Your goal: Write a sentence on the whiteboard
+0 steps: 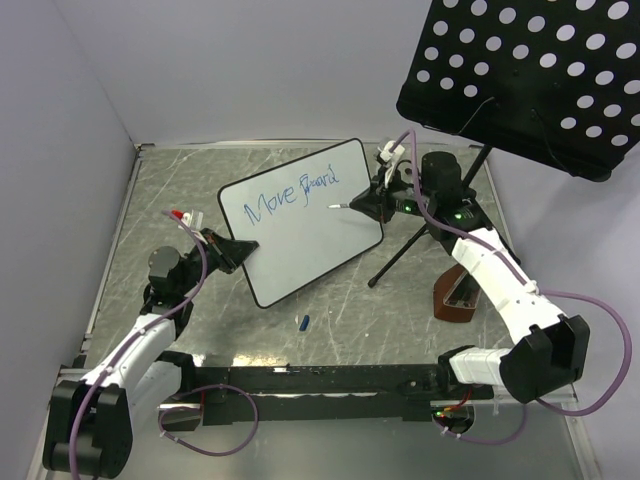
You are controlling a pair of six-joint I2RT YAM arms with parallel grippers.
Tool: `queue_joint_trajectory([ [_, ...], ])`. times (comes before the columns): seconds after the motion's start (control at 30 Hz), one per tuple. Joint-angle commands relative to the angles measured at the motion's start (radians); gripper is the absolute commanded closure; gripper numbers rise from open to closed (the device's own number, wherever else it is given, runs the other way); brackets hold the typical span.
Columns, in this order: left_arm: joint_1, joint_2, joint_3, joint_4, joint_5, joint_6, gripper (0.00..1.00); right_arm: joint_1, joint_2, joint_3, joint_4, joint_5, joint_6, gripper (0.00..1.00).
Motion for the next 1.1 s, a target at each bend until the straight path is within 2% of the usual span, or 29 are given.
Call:
queue_joint_trajectory([
  [0.0,-0.007,-0.035,0.009,0.023,-0.006,0.032,0.99,-0.003,-0.053,-0.015,0.039,-0.079,0.001,1.0],
  [0.8,-0.037,-0.08,-0.011,0.011,-0.06,-0.018,0.99,-0.002,-0.076,-0.079,0.079,-0.193,0.035,1.0],
  [1.07,-0.047,-0.101,-0.021,0.0,-0.083,-0.034,0.99,0.052,-0.064,-0.09,0.082,-0.199,0.022,1.0],
])
